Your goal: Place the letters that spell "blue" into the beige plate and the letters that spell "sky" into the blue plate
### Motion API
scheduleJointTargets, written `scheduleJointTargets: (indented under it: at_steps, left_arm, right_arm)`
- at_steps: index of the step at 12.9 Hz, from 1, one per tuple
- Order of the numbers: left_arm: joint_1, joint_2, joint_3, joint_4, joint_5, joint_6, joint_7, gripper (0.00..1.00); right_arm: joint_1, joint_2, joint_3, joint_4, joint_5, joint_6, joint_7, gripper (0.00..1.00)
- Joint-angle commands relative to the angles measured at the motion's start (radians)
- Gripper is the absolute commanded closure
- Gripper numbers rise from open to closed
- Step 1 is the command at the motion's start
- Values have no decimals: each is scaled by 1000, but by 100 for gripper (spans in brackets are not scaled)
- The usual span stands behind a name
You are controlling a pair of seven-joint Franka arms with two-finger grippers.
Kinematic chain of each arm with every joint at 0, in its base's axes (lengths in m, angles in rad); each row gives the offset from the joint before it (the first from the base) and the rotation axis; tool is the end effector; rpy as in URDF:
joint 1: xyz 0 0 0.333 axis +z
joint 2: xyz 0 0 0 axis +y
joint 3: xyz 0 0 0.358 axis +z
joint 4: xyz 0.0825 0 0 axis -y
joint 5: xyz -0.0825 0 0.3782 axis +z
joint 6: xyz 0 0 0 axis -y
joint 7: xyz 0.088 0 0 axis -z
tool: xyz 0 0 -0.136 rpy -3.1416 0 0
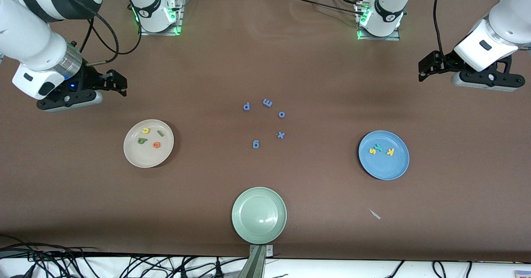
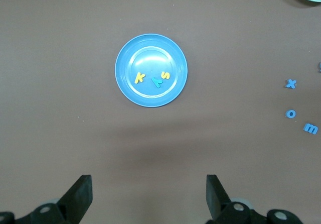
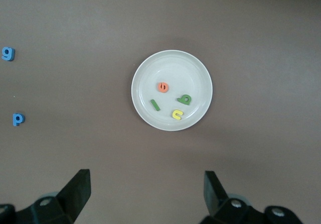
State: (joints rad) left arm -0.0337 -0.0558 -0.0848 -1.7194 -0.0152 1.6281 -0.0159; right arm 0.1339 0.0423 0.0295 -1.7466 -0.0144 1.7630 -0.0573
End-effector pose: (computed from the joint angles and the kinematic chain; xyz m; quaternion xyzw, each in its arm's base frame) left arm 0.5257 -0.0658 0.6030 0.9985 -0.0506 -0.0182 0.0040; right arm 0.5618 0.0906 0.5477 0.9937 0.1116 -0.0126 0.0071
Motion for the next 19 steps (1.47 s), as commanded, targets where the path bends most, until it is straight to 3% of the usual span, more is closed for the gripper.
scheduleJointTargets:
  at_steps: [1, 19]
  left_arm:
    - [-3, 7, -1, 18, -28, -2, -7, 0]
    - [-2, 7, -1, 18, -28, -2, -7, 0]
  right_arm:
    - [-2, 42, -3, 78, 10, -60, -3, 0]
    - [-39, 74, -10, 128, 22, -80, -4, 0]
